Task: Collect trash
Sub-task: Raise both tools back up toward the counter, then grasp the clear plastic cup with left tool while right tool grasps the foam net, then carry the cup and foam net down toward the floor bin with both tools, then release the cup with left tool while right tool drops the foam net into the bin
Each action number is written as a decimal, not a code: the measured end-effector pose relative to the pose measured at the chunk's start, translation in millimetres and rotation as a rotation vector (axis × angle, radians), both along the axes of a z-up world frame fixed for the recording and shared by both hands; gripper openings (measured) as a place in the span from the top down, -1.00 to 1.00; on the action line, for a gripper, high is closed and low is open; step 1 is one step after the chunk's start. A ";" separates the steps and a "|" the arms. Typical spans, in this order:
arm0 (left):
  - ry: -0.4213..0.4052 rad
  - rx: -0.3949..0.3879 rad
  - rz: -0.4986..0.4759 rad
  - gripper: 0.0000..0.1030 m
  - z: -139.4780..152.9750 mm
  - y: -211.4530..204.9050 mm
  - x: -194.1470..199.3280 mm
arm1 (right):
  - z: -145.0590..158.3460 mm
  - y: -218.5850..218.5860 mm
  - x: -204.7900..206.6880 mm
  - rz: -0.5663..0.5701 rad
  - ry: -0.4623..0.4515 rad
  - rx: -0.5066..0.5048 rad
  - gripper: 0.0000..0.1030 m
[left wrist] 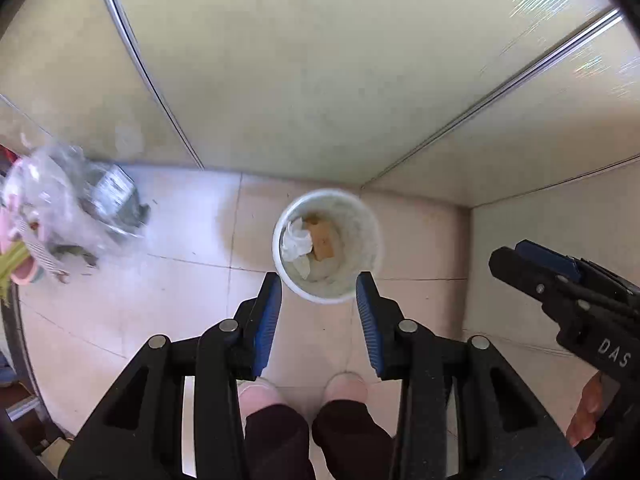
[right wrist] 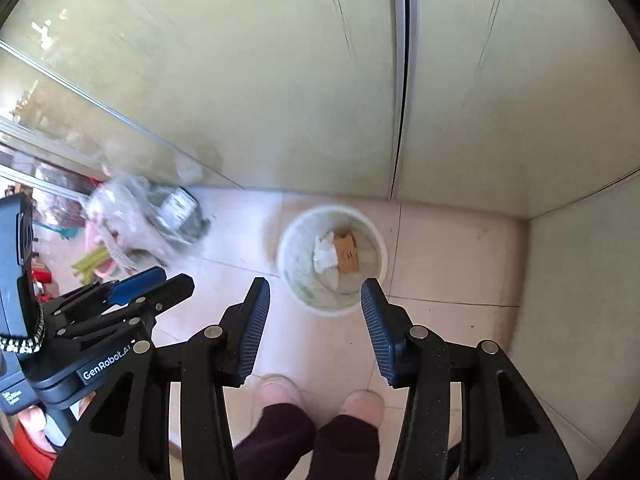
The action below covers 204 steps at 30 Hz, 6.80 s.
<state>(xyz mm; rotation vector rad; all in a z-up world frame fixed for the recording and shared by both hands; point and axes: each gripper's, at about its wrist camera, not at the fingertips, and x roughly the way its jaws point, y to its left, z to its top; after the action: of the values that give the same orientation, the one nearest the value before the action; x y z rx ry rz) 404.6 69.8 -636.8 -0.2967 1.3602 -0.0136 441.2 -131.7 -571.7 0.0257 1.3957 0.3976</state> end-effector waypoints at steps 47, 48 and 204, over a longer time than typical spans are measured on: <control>-0.463 0.106 0.086 0.16 475.6 -7.7 158.6 | 456.5 -74.0 128.3 -0.116 -0.533 0.080 -0.05; -0.456 0.106 0.097 0.16 473.1 -9.2 167.7 | 454.8 -76.0 138.3 -0.103 -0.532 0.079 -0.05; 0.075 -0.153 0.024 -0.11 -268.9 -15.6 39.3 | -193.0 -20.5 4.1 -0.156 0.071 0.058 -0.02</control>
<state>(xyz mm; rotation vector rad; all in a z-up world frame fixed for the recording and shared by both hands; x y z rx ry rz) 443.8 54.2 -905.7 -0.4462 1.4331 -0.0880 445.3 -152.2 -764.7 0.1967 1.4406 0.3092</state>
